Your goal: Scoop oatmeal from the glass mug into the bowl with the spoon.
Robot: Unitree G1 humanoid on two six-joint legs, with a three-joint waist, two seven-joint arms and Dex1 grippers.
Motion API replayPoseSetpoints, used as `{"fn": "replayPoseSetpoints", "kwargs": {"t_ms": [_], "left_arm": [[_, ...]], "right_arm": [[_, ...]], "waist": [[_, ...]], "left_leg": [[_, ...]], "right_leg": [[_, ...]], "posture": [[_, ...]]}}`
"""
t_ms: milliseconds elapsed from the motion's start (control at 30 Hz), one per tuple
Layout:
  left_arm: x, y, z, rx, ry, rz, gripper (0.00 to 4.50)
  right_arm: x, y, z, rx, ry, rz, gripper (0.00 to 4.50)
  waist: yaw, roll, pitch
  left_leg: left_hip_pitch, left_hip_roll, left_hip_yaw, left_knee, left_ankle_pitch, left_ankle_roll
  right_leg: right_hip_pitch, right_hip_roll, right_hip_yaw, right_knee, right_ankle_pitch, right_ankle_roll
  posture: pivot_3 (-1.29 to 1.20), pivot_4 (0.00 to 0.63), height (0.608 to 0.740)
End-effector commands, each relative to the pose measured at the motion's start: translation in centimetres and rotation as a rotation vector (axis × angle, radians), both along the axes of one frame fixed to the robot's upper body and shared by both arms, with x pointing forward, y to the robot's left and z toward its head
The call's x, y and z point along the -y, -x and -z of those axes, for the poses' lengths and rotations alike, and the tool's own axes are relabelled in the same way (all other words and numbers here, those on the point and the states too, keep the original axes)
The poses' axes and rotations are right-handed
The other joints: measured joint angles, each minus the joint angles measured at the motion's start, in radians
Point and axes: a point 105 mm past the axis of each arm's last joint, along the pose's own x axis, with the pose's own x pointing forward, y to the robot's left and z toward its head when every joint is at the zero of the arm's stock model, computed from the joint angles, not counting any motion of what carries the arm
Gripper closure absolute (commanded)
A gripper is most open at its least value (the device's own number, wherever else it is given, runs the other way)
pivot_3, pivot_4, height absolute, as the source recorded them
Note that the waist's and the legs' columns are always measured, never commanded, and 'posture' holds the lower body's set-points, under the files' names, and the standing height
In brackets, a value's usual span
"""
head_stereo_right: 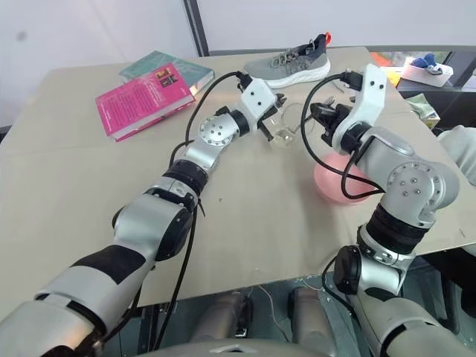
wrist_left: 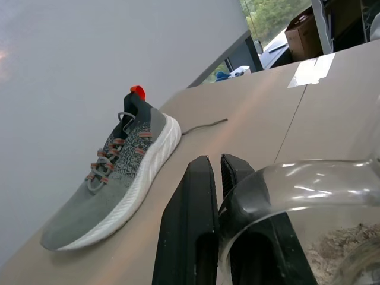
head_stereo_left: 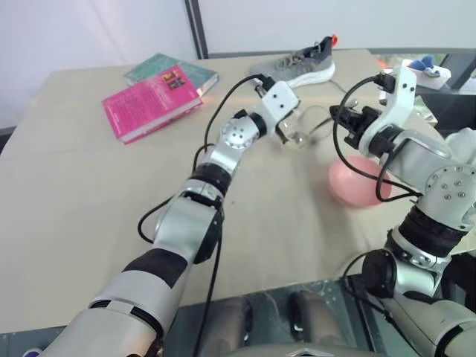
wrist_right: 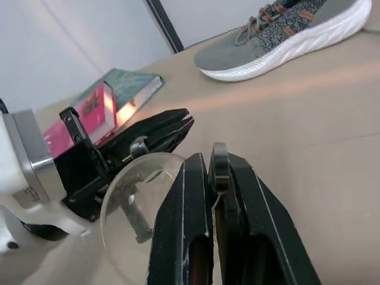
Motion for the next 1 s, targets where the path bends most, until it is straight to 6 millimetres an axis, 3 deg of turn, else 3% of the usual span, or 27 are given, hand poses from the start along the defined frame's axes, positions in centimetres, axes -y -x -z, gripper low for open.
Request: {"fn": "replayPoseSetpoints", "kwargs": {"t_ms": [33, 533, 1000], "left_arm": [[1.2, 0.4, -2.8, 0.101, 0.005, 0.029, 4.46], [2.3, 0.3, -1.5, 0.085, -0.081, 0.013, 4.46], [2.4, 0.0, -0.6, 0.044, -0.102, -0.010, 4.46]], "right_arm": [[0.8, 0.4, -1.5, 0.032, -0.097, 0.017, 4.50], [6.5, 0.7, -1.2, -0.049, -0.379, 0.171, 4.50], [8.7, 2.0, -1.3, -0.011, -0.476, 0.222, 4.50]], "waist": [[0.000, 0.000, 0.000], [0.003, 0.000, 0.000], [0.002, 0.001, 0.000]], "left_leg": [[0.000, 0.000, 0.000, 0.000, 0.000, 0.000], [0.000, 0.000, 0.001, 0.000, 0.000, 0.000], [0.000, 0.000, 0.002, -0.001, 0.000, 0.000]], "right_leg": [[0.000, 0.000, 0.000, 0.000, 0.000, 0.000], [0.000, -0.001, 0.001, 0.001, 0.000, 0.000], [0.000, -0.003, 0.002, 0.001, 0.000, 0.000]], "posture": [[0.00, 0.150, 0.740], [0.00, 0.150, 0.740], [0.00, 0.150, 0.740]]}}
